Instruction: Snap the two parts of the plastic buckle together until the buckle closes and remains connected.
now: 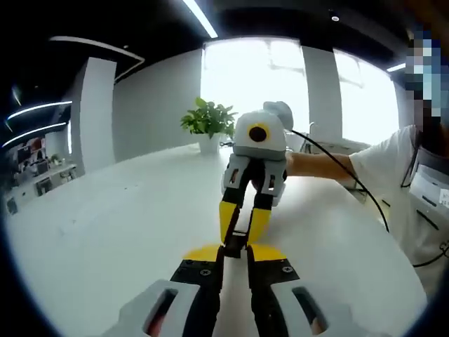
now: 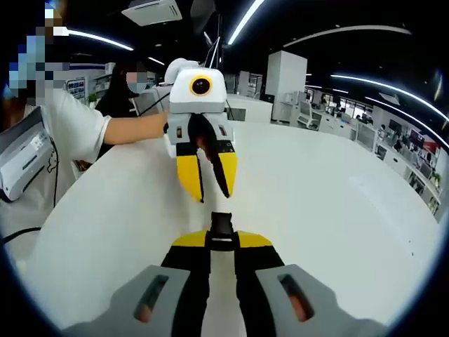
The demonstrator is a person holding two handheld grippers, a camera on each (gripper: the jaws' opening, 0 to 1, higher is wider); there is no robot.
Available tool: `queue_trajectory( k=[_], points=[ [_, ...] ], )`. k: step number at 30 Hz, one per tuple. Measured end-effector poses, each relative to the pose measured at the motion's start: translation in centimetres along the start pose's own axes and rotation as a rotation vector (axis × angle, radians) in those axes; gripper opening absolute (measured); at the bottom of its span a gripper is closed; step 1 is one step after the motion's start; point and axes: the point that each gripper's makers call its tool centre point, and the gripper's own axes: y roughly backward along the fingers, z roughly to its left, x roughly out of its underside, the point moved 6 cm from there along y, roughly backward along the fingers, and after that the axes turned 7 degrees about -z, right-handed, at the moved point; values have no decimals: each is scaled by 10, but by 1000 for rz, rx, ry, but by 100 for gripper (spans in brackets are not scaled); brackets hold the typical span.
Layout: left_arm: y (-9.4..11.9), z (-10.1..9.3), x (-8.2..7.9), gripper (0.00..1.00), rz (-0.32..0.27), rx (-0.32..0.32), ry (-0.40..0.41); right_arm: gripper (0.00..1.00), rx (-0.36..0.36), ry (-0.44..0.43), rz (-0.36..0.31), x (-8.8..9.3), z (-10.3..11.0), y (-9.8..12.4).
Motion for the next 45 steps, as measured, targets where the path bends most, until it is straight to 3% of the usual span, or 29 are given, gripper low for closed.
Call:
queue_trajectory(
  k=[5,9,18,36,45],
  points=[
    [11,5,-1,12,-44,-37,30,11,-17,-11,-5,0,-28,-4],
    [14,7,-1,12,-53,-51,37,11,-28,-9,-33,-4,-48,-13],
    [22,11,-4,12,-60,-110,63,11,-21,-2,-14,-6,-80,-29],
    [32,25,9,15,46,-304,38,11,-19,-11,5,2,-93,-35],
    [35,30,13,15,66,-347,43,11,-37,-22,51,10,-99,-37]
  ],
)
